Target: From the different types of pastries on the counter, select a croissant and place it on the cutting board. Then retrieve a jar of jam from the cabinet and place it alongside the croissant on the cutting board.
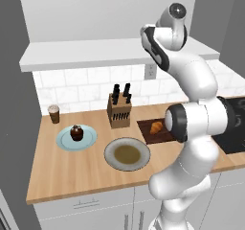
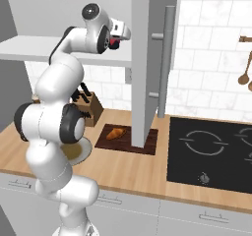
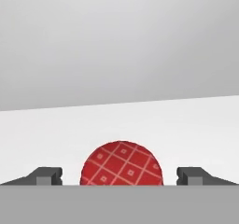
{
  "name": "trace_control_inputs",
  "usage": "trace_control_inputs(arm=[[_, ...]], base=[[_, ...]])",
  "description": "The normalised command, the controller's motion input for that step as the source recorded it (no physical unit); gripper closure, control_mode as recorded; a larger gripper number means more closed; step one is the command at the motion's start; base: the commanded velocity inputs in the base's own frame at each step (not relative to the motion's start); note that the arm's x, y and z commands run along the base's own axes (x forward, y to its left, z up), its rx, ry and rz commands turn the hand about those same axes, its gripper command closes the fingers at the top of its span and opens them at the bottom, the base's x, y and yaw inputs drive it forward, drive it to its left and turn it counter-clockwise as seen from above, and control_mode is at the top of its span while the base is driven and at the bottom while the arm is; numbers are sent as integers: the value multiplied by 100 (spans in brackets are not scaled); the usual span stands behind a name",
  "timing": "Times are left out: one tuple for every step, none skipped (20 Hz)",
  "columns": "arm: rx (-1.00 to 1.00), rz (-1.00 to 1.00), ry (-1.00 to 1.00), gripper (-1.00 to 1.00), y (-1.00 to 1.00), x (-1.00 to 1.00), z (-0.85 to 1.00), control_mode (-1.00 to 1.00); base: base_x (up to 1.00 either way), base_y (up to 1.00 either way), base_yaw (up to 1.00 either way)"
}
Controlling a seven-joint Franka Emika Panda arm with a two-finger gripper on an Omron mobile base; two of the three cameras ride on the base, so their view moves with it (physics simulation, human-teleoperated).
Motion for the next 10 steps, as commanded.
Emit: trace_control_inputs(arm=[[0,0,0,100,0,15,-2,-100],[0,0,0,100,0,3,-5,-100],[0,0,0,100,0,0,-5,-100],[0,0,0,100,0,0,-4,-100],[0,0,0,100,0,0,-1,-100],[0,0,0,100,0,0,0,-100],[9,0,0,100,0,0,0,-100],[11,0,-4,100,0,-25,21,-100],[2,0,0,100,-14,-16,4,-100],[0,0,0,100,0,-39,9,-100]], base=[[0,0,0],[0,0,0],[0,0,0],[0,0,0],[0,0,0],[0,0,0],[0,0,0],[0,0,0],[0,0,0],[0,0,0]])
